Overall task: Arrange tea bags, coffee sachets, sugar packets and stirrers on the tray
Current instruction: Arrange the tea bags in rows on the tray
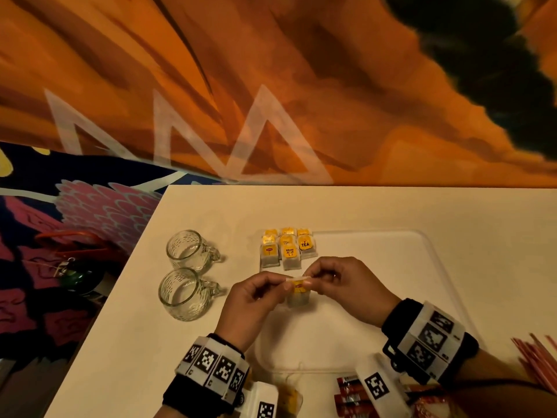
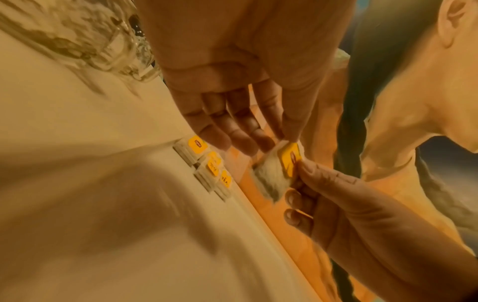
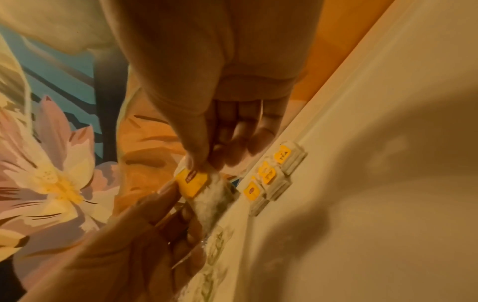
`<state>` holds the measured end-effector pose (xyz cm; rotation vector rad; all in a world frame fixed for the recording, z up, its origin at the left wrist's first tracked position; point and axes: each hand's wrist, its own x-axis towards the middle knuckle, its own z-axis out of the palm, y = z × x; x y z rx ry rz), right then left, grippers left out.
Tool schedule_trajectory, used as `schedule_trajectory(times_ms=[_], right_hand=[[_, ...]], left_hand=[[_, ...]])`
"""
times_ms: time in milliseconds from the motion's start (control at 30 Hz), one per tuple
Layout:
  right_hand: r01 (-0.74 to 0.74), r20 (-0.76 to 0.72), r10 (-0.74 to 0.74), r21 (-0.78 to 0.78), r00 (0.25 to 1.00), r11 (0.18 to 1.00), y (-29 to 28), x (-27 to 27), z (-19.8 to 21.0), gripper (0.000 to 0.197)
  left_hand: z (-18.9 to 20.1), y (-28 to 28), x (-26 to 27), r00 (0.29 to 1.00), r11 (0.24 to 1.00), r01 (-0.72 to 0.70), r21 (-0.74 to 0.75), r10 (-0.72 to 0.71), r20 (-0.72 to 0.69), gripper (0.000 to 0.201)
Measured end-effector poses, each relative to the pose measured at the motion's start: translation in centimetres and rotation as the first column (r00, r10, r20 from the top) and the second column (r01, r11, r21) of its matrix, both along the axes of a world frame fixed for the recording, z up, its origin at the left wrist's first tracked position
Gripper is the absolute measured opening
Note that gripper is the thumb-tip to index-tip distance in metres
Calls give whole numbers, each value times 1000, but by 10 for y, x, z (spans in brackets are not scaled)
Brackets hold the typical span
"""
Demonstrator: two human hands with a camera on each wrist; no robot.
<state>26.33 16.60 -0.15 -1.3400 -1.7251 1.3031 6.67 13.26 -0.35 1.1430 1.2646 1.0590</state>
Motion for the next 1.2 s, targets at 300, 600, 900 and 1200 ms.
schedule_trajectory(times_ms=[300,600,900,1200], right_hand=[[80,418,-59,-32,907,996,43,15,-41,9],[228,396,-229,49,890,972,85,2,-42,3],[313,341,-307,38,889,949,77,1,-38,19],[82,196,-79,-8,977,997,-12,-12,2,8]], left_hand=[[-32,1,-9,994,986,-99,-133,94,-49,15],[-41,5,-15,991,978,-129,-162,120,-67,10],[-23,4,-24,987,981,-145,-131,134,-87,13],[8,-37,-47,912,1000,-2,24,12,-410,8]])
